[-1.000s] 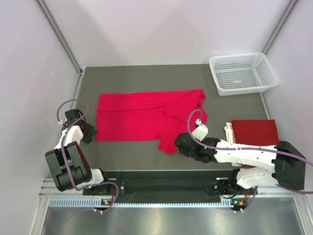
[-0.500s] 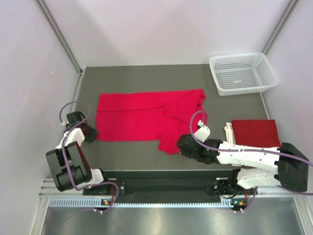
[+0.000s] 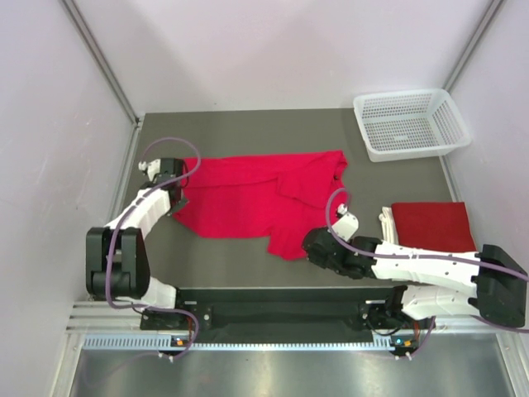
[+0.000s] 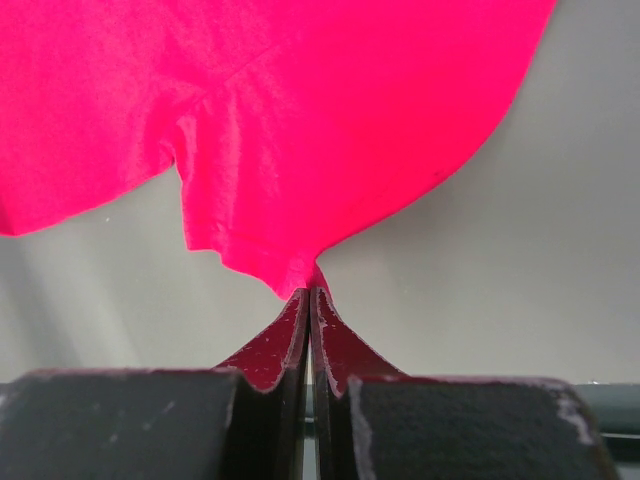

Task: Fold and stack the t-shirts
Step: Fold the tshirt

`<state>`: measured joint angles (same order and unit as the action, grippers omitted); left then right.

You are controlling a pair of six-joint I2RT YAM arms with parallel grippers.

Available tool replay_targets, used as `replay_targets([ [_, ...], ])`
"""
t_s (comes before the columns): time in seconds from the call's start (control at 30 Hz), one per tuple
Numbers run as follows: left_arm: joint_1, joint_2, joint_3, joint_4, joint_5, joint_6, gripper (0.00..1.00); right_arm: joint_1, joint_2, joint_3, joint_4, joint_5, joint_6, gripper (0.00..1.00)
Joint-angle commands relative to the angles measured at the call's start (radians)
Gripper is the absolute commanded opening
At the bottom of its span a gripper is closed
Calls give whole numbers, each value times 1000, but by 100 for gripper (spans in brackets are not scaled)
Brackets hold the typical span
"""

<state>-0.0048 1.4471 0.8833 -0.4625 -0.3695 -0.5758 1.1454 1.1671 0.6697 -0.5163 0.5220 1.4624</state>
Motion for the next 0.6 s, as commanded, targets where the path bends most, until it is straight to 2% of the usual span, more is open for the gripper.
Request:
replay_targets([
  [0.0, -69, 64, 65, -113, -203, 13, 7, 11, -38, -12, -8, 27, 12, 0],
  [0.3, -90, 96, 106, -152, -158, 34, 40, 10, -55, -5, -27, 29, 9, 0],
  [0.4, -81, 85, 152, -212, -180, 45, 43, 10, -63, -5, -27, 29, 9, 0],
  [0.57, -15, 87, 221, -300, -151, 16, 42, 10, -75, -5, -28, 30, 3, 0],
])
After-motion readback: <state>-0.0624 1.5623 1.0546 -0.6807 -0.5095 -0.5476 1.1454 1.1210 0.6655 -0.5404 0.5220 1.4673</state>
